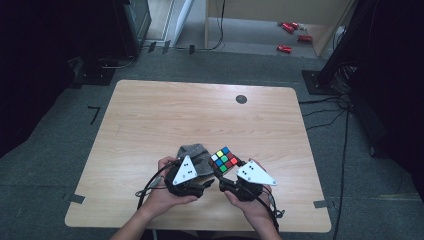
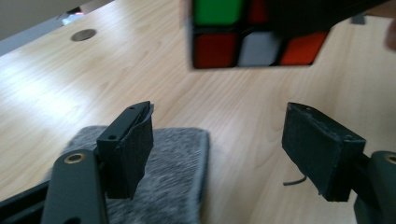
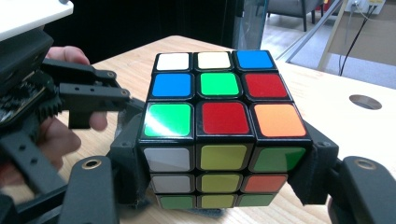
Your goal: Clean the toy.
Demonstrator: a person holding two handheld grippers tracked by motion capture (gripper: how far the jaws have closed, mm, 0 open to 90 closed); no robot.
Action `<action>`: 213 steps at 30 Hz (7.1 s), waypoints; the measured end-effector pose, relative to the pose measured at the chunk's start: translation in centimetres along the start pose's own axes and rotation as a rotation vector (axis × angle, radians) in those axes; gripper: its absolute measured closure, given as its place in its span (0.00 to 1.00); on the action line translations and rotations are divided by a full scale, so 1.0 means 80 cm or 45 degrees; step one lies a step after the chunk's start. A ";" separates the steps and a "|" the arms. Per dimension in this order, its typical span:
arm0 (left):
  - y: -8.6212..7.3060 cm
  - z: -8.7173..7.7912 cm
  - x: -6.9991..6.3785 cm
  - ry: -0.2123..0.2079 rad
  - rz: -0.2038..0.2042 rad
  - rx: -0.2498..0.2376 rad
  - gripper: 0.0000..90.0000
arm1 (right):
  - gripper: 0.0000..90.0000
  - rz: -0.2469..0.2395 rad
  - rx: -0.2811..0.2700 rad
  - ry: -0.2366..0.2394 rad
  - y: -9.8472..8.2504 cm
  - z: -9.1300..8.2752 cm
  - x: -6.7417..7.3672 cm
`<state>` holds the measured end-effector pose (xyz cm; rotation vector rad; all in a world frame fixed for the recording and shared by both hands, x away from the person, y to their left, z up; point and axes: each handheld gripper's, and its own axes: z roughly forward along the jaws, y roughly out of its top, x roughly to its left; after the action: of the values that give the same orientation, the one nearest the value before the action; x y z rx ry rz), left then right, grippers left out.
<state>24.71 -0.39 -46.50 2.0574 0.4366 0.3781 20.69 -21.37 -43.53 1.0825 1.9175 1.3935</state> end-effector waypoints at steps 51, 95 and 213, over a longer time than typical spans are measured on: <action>-0.003 -0.006 -0.014 0.055 -0.030 -0.229 0.38 | 0.38 0.291 0.063 0.036 -0.005 0.014 0.028; -0.024 -0.094 0.091 0.188 -0.177 -0.165 0.38 | 0.36 0.151 0.102 0.067 -0.018 0.049 0.009; -0.037 -0.059 0.075 0.079 -0.183 -0.066 0.38 | 0.21 -0.031 0.526 -0.121 -0.059 0.118 -0.029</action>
<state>27.51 7.28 -46.20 1.9545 0.6027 0.3630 28.00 -19.15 -51.18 1.2795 2.1939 0.9327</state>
